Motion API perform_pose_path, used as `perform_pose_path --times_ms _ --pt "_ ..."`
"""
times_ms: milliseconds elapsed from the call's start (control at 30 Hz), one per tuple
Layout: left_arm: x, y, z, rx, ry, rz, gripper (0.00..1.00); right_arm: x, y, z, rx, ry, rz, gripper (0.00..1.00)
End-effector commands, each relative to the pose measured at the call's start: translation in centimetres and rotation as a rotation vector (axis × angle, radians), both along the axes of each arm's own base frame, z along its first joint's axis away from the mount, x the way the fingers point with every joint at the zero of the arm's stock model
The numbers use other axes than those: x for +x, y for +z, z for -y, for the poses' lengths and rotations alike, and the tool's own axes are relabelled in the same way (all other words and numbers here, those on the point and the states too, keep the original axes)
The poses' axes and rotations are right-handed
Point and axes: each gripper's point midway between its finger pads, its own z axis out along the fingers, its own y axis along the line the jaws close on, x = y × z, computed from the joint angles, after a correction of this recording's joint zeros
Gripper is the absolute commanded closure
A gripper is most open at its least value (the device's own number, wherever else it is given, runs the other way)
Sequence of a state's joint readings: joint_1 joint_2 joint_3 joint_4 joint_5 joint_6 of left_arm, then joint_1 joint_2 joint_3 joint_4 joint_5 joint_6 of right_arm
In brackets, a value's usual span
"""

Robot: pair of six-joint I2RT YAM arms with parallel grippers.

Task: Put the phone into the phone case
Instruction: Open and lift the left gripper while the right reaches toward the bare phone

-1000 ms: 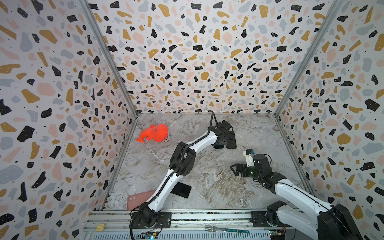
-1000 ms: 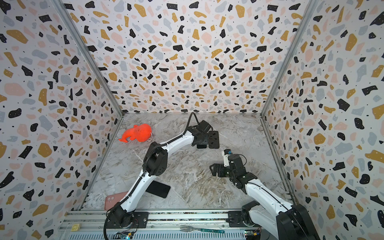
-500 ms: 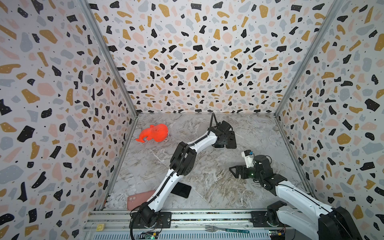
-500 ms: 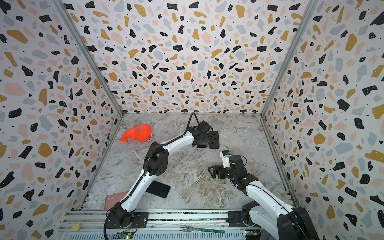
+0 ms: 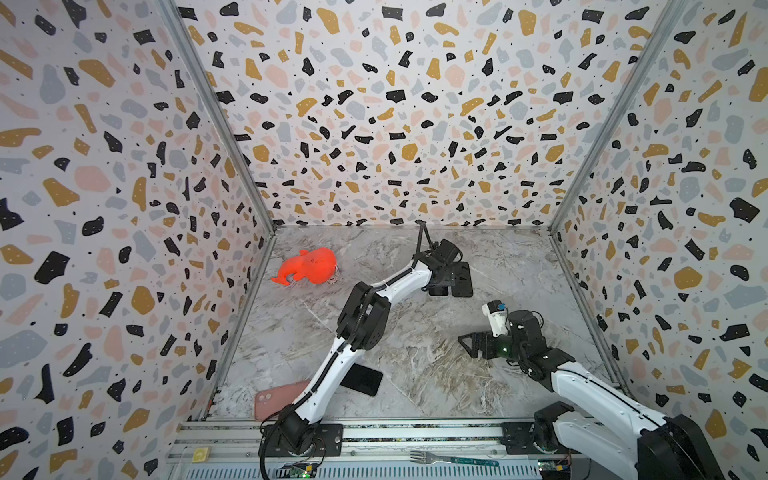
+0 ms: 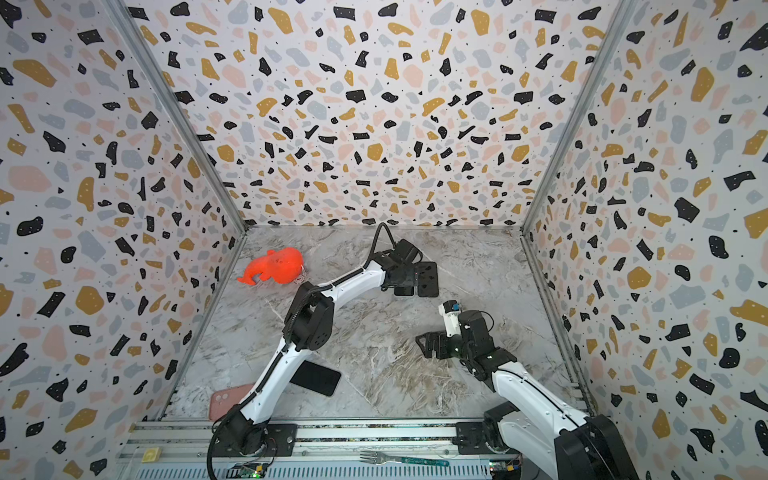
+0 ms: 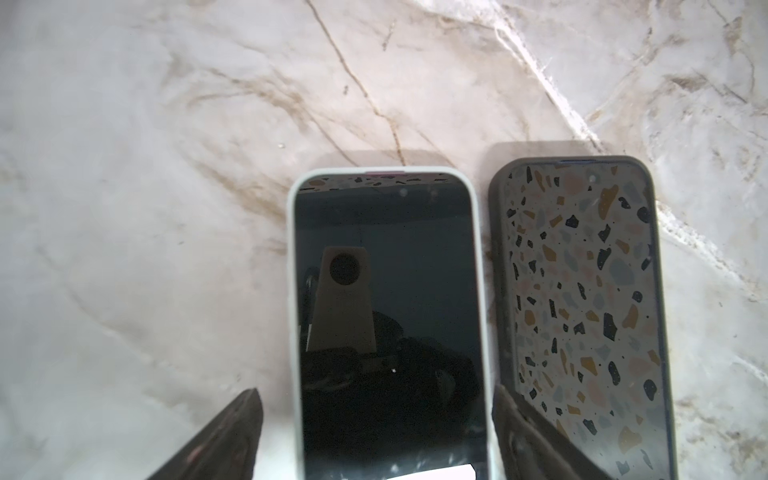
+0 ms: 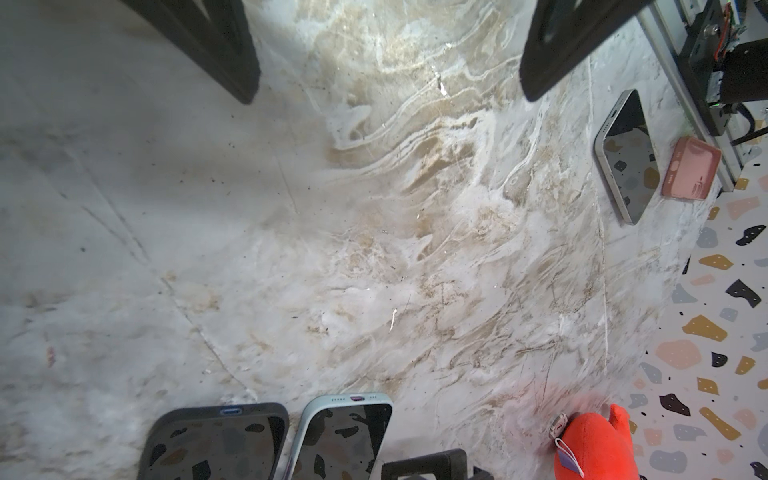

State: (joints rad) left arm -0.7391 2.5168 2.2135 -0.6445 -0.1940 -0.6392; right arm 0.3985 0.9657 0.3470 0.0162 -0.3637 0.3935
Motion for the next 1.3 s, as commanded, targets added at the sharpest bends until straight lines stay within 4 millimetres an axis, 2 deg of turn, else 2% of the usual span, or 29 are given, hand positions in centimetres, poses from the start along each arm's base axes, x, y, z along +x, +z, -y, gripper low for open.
perform_pose_path --times_ms 0,233,467,667,933,1133,1267 --pt "0.3 6.0 -0.8 -0.04 0.009 0.096 0.13 0.4 1.8 -0.2 0.004 0.013 0.041 0.01" --pt "-2.5 10.2 -3.6 -0.063 0.021 0.145 0.13 -0.2 2.6 -1.1 0.018 0.053 0.049 0.01" --pt "-6.5 12.9 -8.1 -0.055 0.042 0.188 0.12 -1.9 3.4 -4.6 0.003 0.142 0.084 0.03" --pt "-9.5 12.9 -13.6 0.02 0.088 0.208 0.11 -3.8 4.1 -9.1 -0.037 0.28 0.164 0.07" --pt "-11.2 11.2 -20.1 0.054 0.18 0.173 0.11 -5.8 4.0 -14.2 -0.107 0.44 0.249 0.09" --pt "-11.7 10.7 -23.9 0.057 0.234 0.156 0.11 -6.6 4.1 -16.6 -0.126 0.498 0.29 0.09" --pt "-12.1 10.6 -25.6 0.048 0.26 0.153 0.11 -7.0 3.9 -17.7 -0.145 0.522 0.3 0.09"
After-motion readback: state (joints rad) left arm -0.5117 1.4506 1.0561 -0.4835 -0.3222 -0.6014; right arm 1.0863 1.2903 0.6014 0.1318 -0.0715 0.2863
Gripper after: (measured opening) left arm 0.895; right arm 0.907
